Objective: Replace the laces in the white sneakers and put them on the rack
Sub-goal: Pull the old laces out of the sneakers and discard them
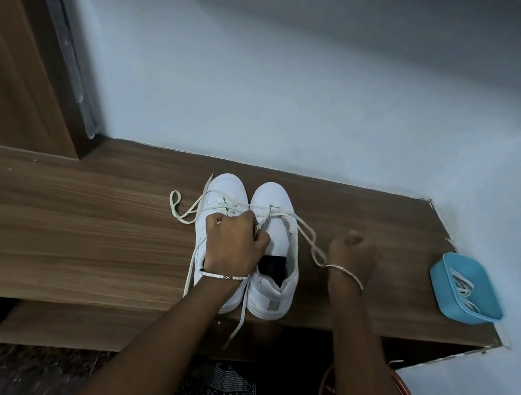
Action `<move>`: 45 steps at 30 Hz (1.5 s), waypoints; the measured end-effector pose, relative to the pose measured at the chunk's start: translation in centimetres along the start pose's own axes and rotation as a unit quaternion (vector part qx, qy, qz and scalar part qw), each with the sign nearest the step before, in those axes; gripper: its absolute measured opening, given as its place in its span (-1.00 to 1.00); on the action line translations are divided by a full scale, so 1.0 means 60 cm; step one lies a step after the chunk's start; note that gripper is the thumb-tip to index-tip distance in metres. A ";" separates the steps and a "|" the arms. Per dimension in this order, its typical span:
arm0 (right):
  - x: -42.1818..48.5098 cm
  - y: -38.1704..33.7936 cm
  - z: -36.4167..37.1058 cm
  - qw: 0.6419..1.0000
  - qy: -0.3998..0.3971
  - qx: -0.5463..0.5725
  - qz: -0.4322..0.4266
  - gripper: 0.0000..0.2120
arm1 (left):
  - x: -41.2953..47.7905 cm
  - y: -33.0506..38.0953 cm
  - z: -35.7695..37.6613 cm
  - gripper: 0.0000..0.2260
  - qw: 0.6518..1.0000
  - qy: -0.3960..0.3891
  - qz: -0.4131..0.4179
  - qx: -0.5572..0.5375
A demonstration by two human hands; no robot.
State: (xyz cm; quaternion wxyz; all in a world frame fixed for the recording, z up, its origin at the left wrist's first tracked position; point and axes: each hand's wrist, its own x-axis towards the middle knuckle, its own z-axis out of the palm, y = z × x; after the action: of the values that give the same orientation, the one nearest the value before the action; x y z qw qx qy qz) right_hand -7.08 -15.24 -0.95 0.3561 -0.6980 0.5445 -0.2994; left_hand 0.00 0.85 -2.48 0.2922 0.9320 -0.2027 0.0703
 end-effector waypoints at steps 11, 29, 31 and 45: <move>-0.053 -0.057 0.089 0.850 -0.109 -0.334 -0.393 -0.82 | 0.000 -0.001 0.002 -0.81 1.000 0.004 0.003 0.001; 0.059 0.026 -0.004 0.998 -0.024 -0.045 0.020 -0.72 | -0.003 0.002 -0.008 -0.80 1.000 -0.007 0.000 -0.006; 0.067 0.041 -0.008 0.996 -0.024 -0.064 0.054 -0.69 | -0.004 0.003 -0.009 -0.80 1.000 -0.008 -0.001 -0.006; -0.066 -0.033 0.079 0.929 -0.212 -0.086 -0.293 -0.79 | 0.003 0.001 -0.010 -0.70 0.996 0.047 0.022 -0.071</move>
State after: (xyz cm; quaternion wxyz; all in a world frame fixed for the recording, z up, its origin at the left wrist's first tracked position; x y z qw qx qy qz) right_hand -3.05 -10.26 -2.11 0.2980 -0.9015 0.2518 -0.1875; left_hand 0.13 1.06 -1.92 0.3647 0.9000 -0.2139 0.1058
